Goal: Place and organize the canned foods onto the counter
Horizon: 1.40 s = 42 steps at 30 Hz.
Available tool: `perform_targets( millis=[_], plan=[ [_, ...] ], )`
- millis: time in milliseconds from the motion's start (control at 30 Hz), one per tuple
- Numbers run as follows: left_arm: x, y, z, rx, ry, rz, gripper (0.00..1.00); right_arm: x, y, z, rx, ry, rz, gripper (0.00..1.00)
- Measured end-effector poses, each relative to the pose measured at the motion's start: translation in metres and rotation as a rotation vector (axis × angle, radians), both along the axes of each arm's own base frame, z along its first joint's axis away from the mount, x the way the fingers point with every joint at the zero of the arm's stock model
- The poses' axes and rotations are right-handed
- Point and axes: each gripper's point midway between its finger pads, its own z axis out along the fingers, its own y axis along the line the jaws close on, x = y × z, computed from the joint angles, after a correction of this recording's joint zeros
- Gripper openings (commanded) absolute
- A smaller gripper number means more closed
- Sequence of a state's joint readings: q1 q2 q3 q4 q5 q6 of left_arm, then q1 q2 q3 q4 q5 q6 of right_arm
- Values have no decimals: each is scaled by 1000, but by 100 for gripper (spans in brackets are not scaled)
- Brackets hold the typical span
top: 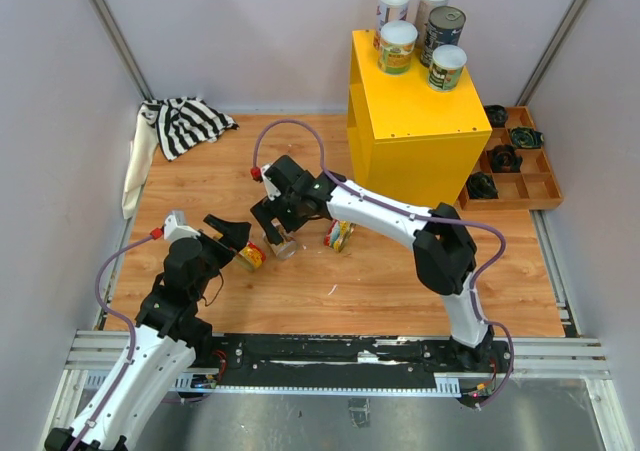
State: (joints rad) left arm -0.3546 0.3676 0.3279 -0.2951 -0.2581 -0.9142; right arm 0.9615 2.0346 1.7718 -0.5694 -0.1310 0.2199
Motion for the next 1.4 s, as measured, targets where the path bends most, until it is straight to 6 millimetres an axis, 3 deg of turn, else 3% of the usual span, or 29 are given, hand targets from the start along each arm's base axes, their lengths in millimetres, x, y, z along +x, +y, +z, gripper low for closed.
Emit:
perform_targets(
  millis=[133,433,967,1300,1400],
  plan=[
    [0,0,1,-1,-4,1,98,0,2,-16,-32,24,0,90],
    [-2,1,1,0,-4,4,98,12,19,-32,-49,38,-9,90],
    [-3,3,0,3,0,10,98,17,20,-68,-136,79,-26,85],
    [-3,3,0,2,0,10,98,24,16,-83,-161,106,-46,69],
    [-3,3,0,0,0,11,98,24,15,-84,-164,113,-48,53]
  ],
)
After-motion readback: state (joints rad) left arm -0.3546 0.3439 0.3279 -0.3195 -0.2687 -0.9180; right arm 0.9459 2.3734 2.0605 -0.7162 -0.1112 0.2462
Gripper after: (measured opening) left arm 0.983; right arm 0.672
